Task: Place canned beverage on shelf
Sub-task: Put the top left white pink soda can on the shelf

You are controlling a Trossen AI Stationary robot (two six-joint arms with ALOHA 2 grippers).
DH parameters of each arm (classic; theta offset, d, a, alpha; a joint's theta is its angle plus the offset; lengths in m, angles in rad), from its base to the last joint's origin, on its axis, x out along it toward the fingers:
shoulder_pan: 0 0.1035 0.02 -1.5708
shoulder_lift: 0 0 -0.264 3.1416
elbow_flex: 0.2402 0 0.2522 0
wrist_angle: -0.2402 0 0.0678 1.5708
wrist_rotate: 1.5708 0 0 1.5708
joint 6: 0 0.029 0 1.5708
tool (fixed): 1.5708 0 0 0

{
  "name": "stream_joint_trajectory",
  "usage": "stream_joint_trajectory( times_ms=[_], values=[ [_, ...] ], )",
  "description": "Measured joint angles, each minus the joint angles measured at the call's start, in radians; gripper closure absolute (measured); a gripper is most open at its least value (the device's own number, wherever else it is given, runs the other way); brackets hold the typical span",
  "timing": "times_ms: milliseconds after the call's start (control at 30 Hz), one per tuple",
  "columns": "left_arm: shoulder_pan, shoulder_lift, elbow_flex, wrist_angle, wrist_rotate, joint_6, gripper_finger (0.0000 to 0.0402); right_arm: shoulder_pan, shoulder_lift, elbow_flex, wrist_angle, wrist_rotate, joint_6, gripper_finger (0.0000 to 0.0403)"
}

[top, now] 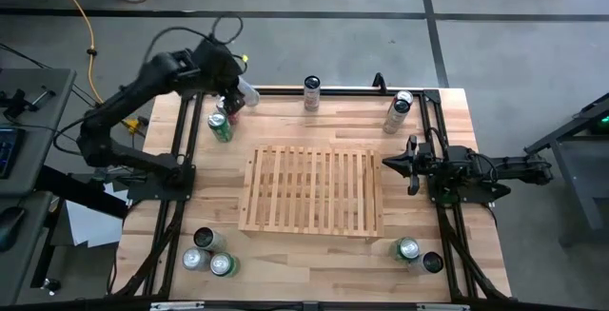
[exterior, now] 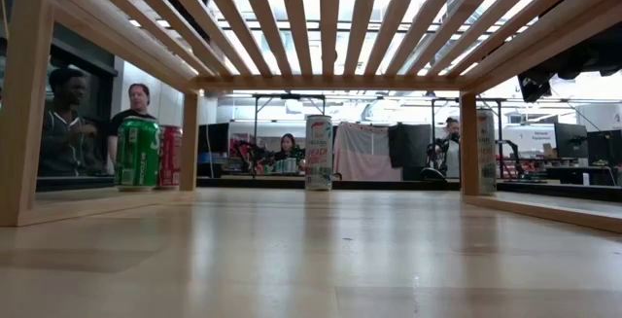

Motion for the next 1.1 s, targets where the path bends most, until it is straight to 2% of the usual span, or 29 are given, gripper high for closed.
stream_joint_trajectory(
  times_ms=[167,333,467,667,833,1100],
  values=[
    [-0.111,0.02,0.237,-0.242,0.108,-0.19,0.0165,0.0,0.0,0.0,0.0,0.0,0.0,0.0402],
    [-0.263,0.053,0.38,-0.39,0.148,-0.316,0.0165,0.0,0.0,0.0,0.0,0.0,0.0,0.0402],
    [-0.374,0.077,0.393,-0.383,0.184,-0.397,0.0165,0.0,0.0,0.0,0.0,0.0,0.0,0.0402],
    [-0.495,0.186,0.39,-0.379,0.124,-0.388,0.0165,0.0,0.0,0.0,0.0,0.0,0.0,0.0402],
    [-0.54,0.253,0.39,-0.378,0.047,-0.342,0.0165,0.0,0.0,0.0,0.0,0.0,0.0,0.0402],
    [-0.569,0.294,0.39,-0.378,0.016,-0.272,0.0165,0.0,0.0,0.0,0.0,0.0,0.0,0.0402]
  ],
)
